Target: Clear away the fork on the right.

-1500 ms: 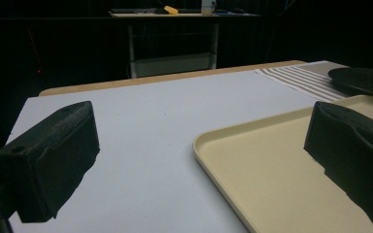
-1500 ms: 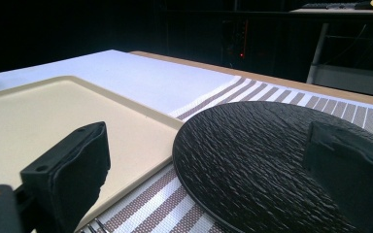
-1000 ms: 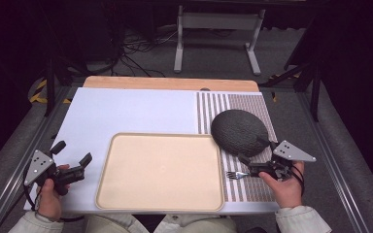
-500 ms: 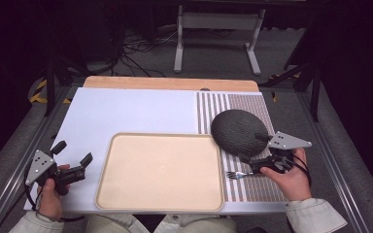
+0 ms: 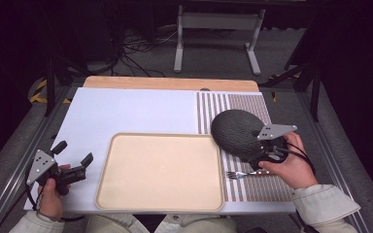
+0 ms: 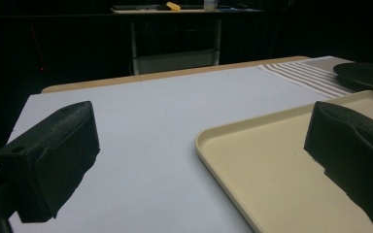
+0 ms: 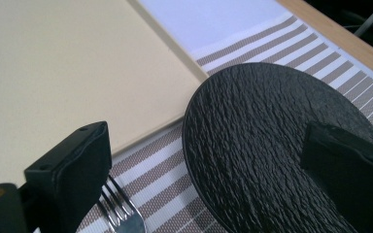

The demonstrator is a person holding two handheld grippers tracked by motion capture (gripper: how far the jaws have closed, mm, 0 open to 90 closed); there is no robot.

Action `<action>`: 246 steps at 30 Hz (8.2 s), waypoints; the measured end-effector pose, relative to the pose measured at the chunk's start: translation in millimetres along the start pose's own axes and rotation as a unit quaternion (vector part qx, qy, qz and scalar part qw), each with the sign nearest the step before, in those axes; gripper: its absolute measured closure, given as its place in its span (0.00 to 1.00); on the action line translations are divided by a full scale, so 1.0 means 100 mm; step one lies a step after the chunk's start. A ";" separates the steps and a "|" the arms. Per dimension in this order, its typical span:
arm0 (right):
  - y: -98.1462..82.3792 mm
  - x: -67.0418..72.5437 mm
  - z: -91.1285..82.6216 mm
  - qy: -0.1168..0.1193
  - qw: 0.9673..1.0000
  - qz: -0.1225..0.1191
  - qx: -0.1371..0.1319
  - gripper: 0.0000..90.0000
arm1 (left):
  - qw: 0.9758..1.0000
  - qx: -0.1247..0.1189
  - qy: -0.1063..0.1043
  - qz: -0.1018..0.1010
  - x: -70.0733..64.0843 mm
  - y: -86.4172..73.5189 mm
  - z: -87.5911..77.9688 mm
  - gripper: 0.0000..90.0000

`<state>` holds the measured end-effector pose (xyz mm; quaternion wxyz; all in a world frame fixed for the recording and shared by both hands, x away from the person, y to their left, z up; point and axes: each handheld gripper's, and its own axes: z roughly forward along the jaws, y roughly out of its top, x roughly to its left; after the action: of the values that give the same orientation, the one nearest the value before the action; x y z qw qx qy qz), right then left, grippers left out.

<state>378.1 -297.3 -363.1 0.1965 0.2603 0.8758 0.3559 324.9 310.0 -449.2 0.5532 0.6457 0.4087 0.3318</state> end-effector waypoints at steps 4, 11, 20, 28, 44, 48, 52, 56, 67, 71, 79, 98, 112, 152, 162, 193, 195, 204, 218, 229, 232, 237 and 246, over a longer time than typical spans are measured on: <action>0.03 -0.01 0.02 0.006 1.000 -0.011 0.027 0.06 | 1.000 0.000 -0.001 -0.001 0.00 0.00 0.00 0.00; 0.08 -0.04 0.07 0.018 0.996 -0.038 0.075 0.06 | 1.000 -0.001 0.000 -0.001 0.00 0.00 0.00 0.00; 0.12 -0.04 0.14 0.036 0.989 -0.062 0.131 0.08 | 1.000 -0.002 0.000 -0.001 0.00 0.00 0.00 0.00; 0.13 -0.04 0.19 0.045 0.981 -0.079 0.172 0.08 | 1.000 -0.002 0.000 -0.002 0.01 0.00 0.00 0.00; 0.15 -0.05 0.24 0.055 0.967 -0.095 0.228 0.09 | 1.000 -0.002 0.000 -0.003 0.01 0.00 0.01 0.00; 0.12 -0.04 0.27 0.068 0.963 -0.112 0.237 0.10 | 1.000 -0.002 0.001 -0.003 0.01 0.00 0.01 0.00; 0.06 -0.04 0.31 0.098 0.956 -0.118 0.249 0.19 | 1.000 -0.002 0.001 -0.003 0.01 0.00 0.01 0.00; -0.02 -0.03 0.35 0.117 0.946 -0.127 0.276 0.30 | 1.000 -0.001 0.001 -0.003 0.01 0.00 0.01 0.00; -0.14 -0.04 0.40 0.145 0.919 -0.174 0.324 0.40 | 1.000 -0.001 0.000 -0.001 0.01 0.00 0.01 0.00; -0.18 -0.04 0.43 0.157 0.906 -0.181 0.348 0.48 | 1.000 -0.002 0.001 -0.003 0.01 0.00 0.01 0.00; -0.22 -0.04 0.48 0.168 0.891 -0.193 0.375 0.65 | 1.000 -0.001 -0.001 -0.001 0.01 0.00 0.01 0.00; -0.21 0.01 0.52 0.169 0.872 -0.242 0.391 0.86 | 1.000 -0.001 -0.002 -0.006 0.01 0.00 0.01 0.00; -0.01 0.00 0.37 0.155 0.884 -0.235 0.374 0.87 | 1.000 -0.001 -0.003 -0.008 0.01 0.00 0.02 0.00; 0.70 0.10 0.20 0.125 0.939 -0.177 0.268 0.87 | 1.000 0.000 -0.003 -0.006 0.02 0.00 0.01 0.00; 0.84 0.24 0.32 0.139 0.952 -0.115 0.248 0.87 | 1.000 -0.002 -0.004 -0.008 0.01 0.00 0.01 0.00; 1.07 0.62 0.72 0.091 0.956 0.132 0.244 0.87 | 1.000 -0.005 -0.003 -0.010 0.03 0.01 0.01 0.00; 1.07 0.63 0.72 0.088 0.956 0.138 0.245 0.87 | 1.000 -0.005 -0.003 -0.010 0.02 0.01 0.01 0.00; 1.09 0.73 0.81 0.076 0.946 0.173 0.263 0.87 | 1.000 -0.005 -0.004 -0.010 0.03 0.01 0.01 0.00; 0.95 0.81 1.06 0.072 0.925 0.216 0.304 0.87 | 1.000 -0.005 -0.005 -0.007 0.03 0.01 0.02 0.00; 0.87 0.85 1.18 0.071 0.910 0.241 0.329 0.87 | 1.000 -0.006 -0.005 -0.009 0.02 0.01 0.02 0.00; 0.85 0.86 1.22 0.072 0.907 0.246 0.336 0.87 | 1.000 -0.006 -0.004 -0.009 0.02 0.01 0.02 0.00; 0.83 0.87 1.25 0.073 0.903 0.250 0.343 0.86 | 1.000 -0.006 -0.004 -0.009 0.02 0.01 0.02 0.00; 0.78 0.89 1.31 0.073 0.895 0.264 0.352 0.86 | 1.000 -0.006 -0.005 -0.009 0.02 0.01 0.02 0.00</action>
<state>402.2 -127.8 -408.4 -0.0740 0.5072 0.8548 0.0810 327.9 311.1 -448.2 0.5620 0.6399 0.4100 0.3264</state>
